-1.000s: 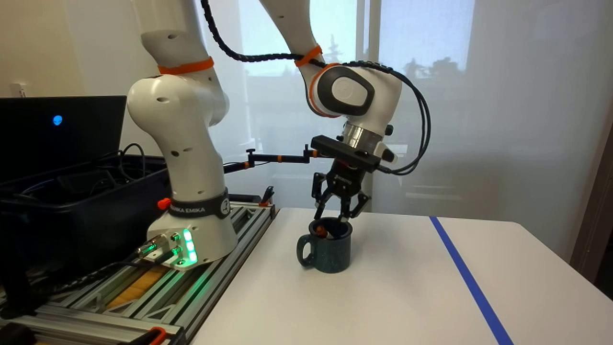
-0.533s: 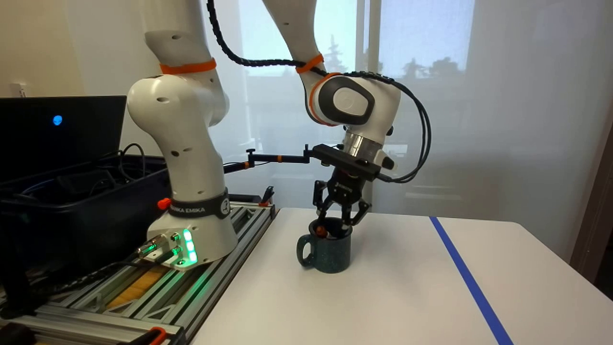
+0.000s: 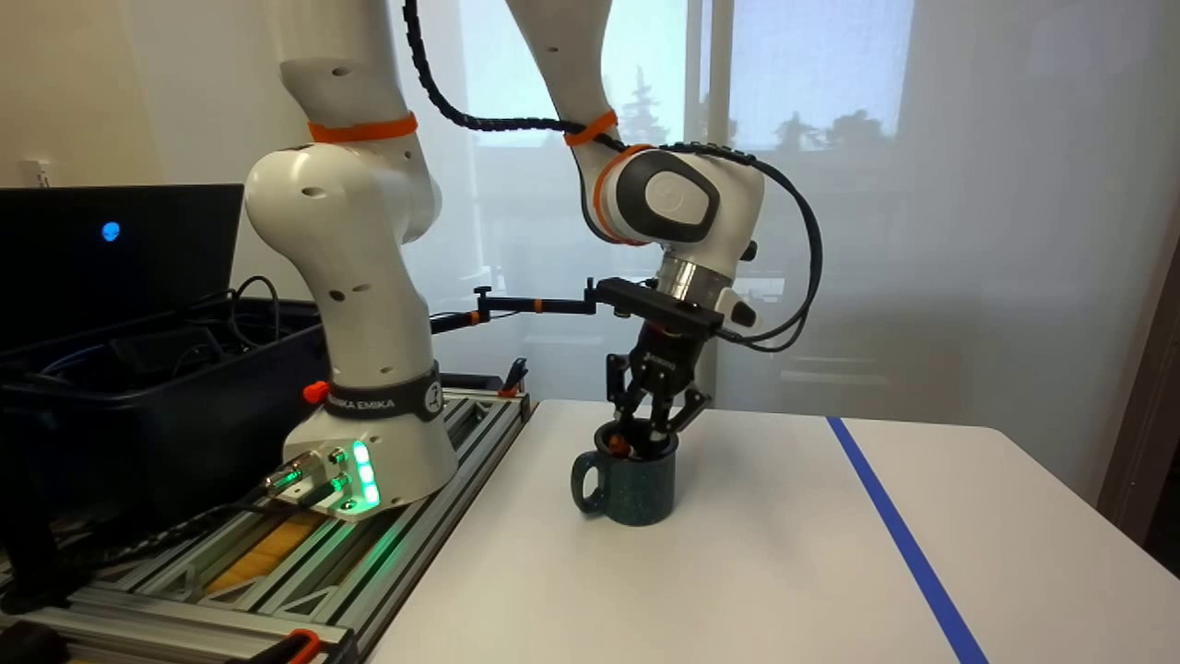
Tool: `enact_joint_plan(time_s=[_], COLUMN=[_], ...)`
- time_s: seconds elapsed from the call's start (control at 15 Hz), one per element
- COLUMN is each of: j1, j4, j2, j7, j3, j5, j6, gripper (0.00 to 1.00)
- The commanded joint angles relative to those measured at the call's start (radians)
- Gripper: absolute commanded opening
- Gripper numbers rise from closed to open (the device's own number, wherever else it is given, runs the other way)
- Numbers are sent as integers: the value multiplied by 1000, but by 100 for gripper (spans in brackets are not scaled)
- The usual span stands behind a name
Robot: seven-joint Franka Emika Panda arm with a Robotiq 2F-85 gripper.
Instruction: Remove the marker from the cup and place it on the table inside the margin
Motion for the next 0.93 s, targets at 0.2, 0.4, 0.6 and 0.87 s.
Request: enact_joint_plan(time_s=[0.2,0.4,0.6,0.87], j1=[3,2,8,20], j4=[1,1,1,-11], j2=[25,37,30,-23], j7=[99,112,101,69], j3=[8,8,14,30], j5=[-57,-63,-48,-12], j6=[-4,0,-1,-22], gripper=[46,20,5,5])
